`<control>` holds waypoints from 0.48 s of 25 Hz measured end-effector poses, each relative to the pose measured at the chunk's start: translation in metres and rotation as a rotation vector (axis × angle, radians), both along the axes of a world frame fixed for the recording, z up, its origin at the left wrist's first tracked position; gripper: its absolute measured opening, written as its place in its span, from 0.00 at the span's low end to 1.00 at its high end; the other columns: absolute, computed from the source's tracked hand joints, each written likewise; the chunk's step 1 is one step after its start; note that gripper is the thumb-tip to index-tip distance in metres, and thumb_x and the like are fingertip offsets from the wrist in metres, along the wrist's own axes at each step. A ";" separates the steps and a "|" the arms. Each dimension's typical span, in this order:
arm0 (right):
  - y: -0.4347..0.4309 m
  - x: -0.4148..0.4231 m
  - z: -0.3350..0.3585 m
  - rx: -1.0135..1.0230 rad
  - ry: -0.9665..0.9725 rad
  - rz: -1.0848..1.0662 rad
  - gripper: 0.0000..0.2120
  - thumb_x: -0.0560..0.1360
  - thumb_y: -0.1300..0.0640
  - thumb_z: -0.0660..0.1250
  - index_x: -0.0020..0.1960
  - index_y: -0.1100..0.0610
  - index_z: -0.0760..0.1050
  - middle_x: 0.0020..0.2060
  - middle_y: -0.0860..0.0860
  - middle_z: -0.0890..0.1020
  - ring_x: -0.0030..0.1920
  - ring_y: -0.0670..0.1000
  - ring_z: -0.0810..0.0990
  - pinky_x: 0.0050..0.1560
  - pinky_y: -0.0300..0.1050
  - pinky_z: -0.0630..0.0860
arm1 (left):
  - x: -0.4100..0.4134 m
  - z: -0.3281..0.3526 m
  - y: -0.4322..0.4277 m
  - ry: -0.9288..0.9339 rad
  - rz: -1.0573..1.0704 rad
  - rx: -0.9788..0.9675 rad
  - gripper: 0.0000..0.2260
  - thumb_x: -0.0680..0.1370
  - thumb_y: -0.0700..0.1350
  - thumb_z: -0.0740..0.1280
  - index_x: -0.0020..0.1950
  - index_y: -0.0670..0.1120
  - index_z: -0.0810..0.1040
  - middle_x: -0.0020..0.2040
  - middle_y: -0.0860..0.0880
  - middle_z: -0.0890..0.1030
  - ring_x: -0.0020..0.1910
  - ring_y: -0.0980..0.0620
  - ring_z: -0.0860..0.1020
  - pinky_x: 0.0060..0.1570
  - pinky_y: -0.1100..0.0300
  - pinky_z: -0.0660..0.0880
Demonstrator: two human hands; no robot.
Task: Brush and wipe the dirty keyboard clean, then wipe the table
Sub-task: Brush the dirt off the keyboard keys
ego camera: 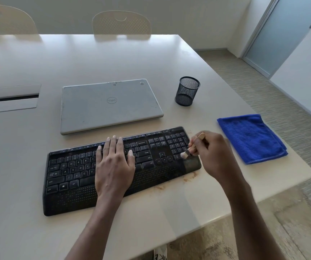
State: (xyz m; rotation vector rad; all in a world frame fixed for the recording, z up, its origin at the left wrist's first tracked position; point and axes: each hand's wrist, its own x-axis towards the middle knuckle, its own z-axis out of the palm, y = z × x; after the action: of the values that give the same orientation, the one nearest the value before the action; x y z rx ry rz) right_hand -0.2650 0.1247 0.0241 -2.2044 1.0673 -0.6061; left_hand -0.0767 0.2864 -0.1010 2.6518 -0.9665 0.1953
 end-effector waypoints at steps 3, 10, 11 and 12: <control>-0.004 0.004 -0.004 0.102 -0.103 0.027 0.12 0.84 0.58 0.65 0.44 0.57 0.83 0.34 0.49 0.86 0.38 0.45 0.87 0.46 0.47 0.85 | 0.001 0.000 0.000 0.005 -0.002 0.005 0.30 0.84 0.58 0.51 0.81 0.43 0.67 0.81 0.42 0.68 0.82 0.45 0.63 0.82 0.45 0.56; -0.005 -0.001 -0.012 0.031 -0.067 -0.043 0.12 0.84 0.56 0.65 0.44 0.56 0.82 0.34 0.47 0.86 0.37 0.45 0.86 0.47 0.50 0.85 | 0.000 0.000 0.000 0.018 0.004 0.001 0.31 0.84 0.58 0.51 0.81 0.43 0.67 0.81 0.42 0.67 0.82 0.45 0.62 0.82 0.45 0.56; -0.003 0.001 -0.013 0.098 -0.090 -0.005 0.11 0.83 0.57 0.65 0.44 0.56 0.83 0.35 0.48 0.86 0.37 0.45 0.87 0.47 0.49 0.86 | 0.000 0.000 0.001 0.018 0.002 0.000 0.31 0.84 0.58 0.51 0.81 0.43 0.67 0.81 0.42 0.67 0.82 0.45 0.62 0.82 0.45 0.56; -0.001 0.001 -0.014 0.152 -0.092 0.010 0.11 0.83 0.58 0.65 0.44 0.57 0.83 0.35 0.49 0.87 0.38 0.45 0.87 0.47 0.49 0.86 | 0.001 0.000 0.001 0.018 -0.002 0.000 0.30 0.84 0.58 0.51 0.81 0.43 0.67 0.81 0.42 0.67 0.82 0.45 0.62 0.82 0.45 0.56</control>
State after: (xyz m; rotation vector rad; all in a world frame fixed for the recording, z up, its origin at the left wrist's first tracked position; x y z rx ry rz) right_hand -0.2637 0.1234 0.0102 -2.0308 1.0199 -0.5956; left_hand -0.0762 0.2877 -0.1013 2.6481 -0.9639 0.1702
